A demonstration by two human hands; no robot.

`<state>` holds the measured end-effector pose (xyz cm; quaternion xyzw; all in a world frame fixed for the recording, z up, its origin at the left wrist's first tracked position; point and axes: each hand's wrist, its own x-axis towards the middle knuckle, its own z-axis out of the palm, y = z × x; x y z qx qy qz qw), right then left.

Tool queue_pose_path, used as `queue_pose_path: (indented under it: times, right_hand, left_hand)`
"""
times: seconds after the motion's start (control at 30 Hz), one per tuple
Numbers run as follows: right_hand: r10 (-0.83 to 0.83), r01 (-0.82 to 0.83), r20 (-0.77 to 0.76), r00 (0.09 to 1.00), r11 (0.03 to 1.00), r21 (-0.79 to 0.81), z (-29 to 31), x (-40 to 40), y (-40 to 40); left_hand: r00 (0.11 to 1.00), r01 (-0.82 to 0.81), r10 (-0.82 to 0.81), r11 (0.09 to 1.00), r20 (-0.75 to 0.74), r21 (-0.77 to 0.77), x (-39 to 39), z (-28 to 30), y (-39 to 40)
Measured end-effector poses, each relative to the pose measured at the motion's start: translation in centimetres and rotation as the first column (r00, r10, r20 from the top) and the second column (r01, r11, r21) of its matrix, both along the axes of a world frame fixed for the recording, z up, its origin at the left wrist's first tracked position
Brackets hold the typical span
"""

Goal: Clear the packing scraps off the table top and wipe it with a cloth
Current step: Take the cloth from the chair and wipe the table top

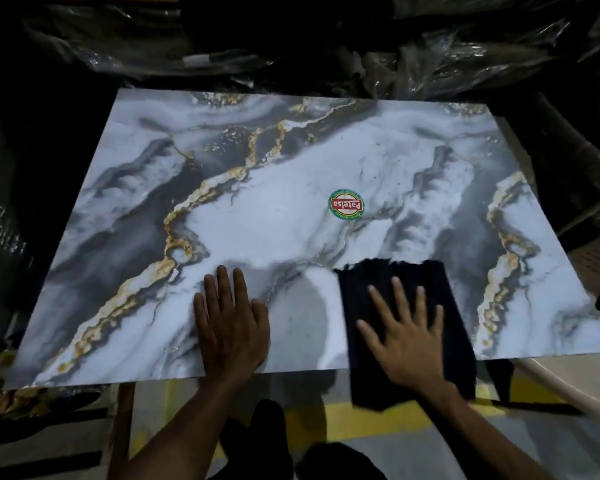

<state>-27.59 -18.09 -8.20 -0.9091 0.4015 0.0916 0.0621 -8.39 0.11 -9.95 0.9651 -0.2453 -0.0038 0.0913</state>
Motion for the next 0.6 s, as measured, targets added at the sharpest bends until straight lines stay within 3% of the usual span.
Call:
queue_pose_path:
  times: [0.17, 0.27, 0.43, 0.6]
  right_hand:
    - [-0.194, 0.195, -0.029, 0.981, 0.979, 0.062, 0.0, 2.5, -7.1]
    - [-0.184, 0.185, -0.021, 0.983, 0.98, 0.069, 0.2, 7.3, -8.2]
    - [0.003, -0.003, -0.007, 1.0, 0.997, 0.083, 0.1, 13.6, -3.7]
    - [0.254, -0.257, 0.069, 0.965, 0.966, 0.036, -0.4, 9.3, 1.3]
  left_hand:
    - [1.0, 0.002, -0.002, 1.0, 0.019, 0.01, -0.1, 0.0, 0.0]
    - [1.0, 0.014, -0.014, 1.0, 0.005, 0.023, 0.1, 0.0, -0.1]
    - [0.999, -0.029, 0.027, 0.997, 0.023, 0.07, 1.2, 0.8, -1.5]
    - [0.998, -0.053, 0.053, 0.999, 0.021, -0.005, 4.2, 1.9, -4.6]
